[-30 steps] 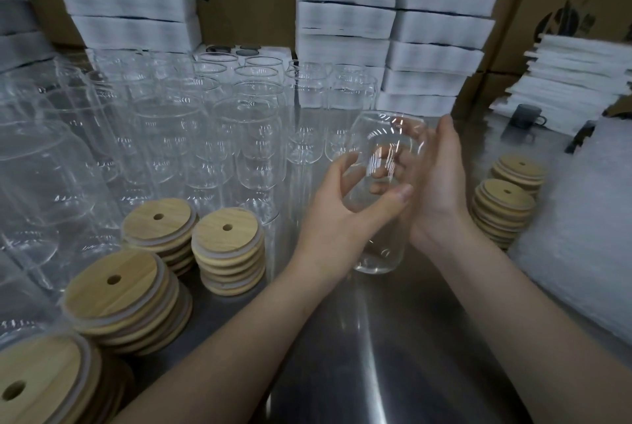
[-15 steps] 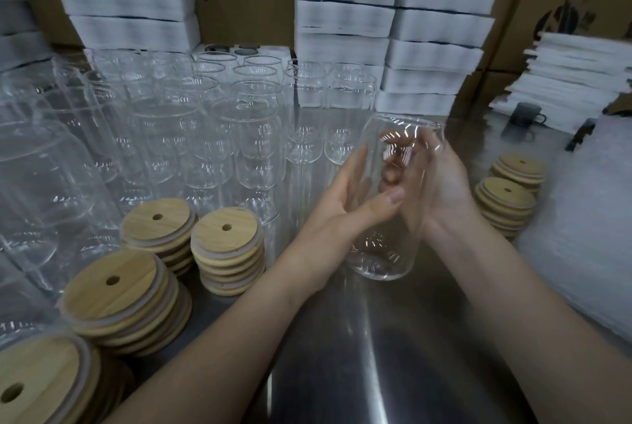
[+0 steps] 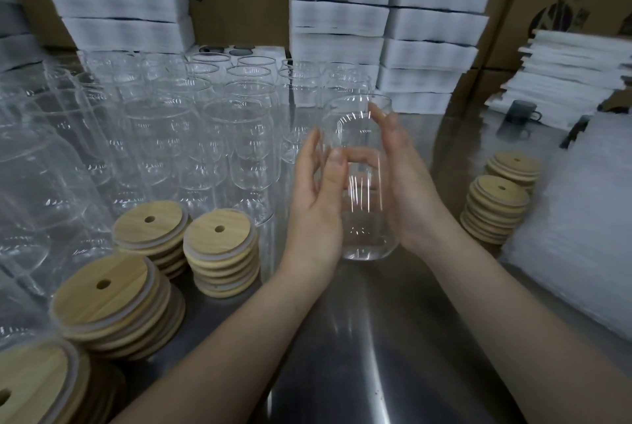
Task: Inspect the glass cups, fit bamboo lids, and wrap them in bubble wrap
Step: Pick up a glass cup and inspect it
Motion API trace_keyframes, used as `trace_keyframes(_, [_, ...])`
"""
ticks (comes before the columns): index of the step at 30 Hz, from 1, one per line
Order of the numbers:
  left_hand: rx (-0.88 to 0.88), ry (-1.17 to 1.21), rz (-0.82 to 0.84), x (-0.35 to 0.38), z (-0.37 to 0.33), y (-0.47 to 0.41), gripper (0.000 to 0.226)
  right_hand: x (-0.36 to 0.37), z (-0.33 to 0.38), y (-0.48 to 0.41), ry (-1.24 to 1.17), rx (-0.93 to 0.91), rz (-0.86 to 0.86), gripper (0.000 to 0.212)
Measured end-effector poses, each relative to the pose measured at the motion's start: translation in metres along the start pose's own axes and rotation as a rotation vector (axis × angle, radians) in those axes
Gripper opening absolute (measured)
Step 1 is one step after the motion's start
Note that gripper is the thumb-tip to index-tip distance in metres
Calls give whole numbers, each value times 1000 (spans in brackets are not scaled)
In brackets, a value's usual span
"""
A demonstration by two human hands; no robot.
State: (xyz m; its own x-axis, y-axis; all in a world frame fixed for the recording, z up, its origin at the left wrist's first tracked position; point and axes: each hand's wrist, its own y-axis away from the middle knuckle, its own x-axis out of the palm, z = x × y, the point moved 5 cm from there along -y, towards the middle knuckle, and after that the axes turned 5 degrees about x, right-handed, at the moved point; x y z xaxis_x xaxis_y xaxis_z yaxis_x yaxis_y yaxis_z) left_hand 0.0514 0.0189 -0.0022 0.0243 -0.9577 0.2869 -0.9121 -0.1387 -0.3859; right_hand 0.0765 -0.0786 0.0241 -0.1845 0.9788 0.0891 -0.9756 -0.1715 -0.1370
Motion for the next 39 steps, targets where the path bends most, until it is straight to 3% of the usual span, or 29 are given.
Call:
trace_keyframes(9, [-18,11,-54,2,-2,2,69,7,-3,6,96,-134,-136,64])
trace_keyframes(13, [-95,81,-58,-1,-2,1,62,9,-4,4,169,-150,-76,66])
trace_keyframes(18, [-276,298,-24,-2,2,-4,87,12,2,5,139,-133,20,53])
trace_keyframes(22, [-328,445,17,-4,9,-10,83,14,5,6,109,-113,83,65])
trace_keyframes(29, [-266,392,20,-7,8,-15,75,15,4,9,114,-160,62,69])
trace_keyframes(32, [-219,297,31,-6,5,-11,80,8,2,7,215,-247,-43,49])
trace_keyframes(34, [-195,186,71,-4,4,-8,75,2,1,5,299,-262,-109,57])
trace_keyframes(37, [-176,109,91,-5,3,-7,76,-4,2,2,509,-275,-135,94])
trace_keyframes(39, [-164,127,74,-8,4,-8,76,-8,6,1,688,-315,-184,92])
